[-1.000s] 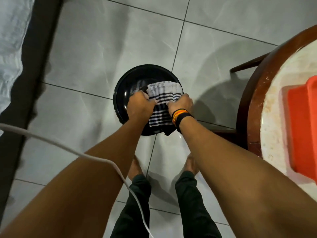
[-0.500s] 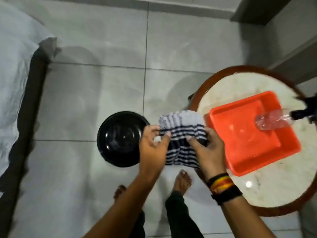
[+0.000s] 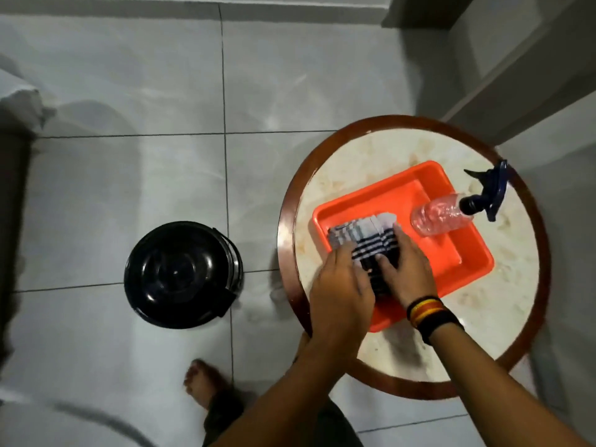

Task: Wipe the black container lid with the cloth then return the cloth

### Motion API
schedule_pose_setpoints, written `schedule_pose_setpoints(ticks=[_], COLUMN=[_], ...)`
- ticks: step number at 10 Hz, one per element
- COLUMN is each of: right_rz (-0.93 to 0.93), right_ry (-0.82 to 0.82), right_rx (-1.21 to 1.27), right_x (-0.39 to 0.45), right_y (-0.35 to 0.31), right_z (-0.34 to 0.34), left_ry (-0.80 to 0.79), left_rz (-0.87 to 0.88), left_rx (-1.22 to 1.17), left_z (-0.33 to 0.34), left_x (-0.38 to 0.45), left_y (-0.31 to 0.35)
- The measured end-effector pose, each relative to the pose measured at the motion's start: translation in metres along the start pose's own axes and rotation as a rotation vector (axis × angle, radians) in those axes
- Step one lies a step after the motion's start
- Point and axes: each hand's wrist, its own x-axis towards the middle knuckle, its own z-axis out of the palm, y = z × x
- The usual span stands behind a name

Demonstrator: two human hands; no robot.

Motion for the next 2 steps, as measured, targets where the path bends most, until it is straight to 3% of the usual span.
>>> schedule_pose_setpoints(ticks=[1, 2], right_rz=[-0.208, -0.360], right_ry=[0.115, 0.168], right_rx=[-0.272, -0.299], right_x=[-0.011, -0.022], right_y=[-0.013, -0.048], right_z=[0.013, 0.012], left_ry=[-0.012, -0.066], left_rz=[0.212, 0.317], left_rx=[0.222, 0.519], left_z=[-0.006, -0.033], left_x=[0.010, 0.035], left_y=[-0.018, -0.017])
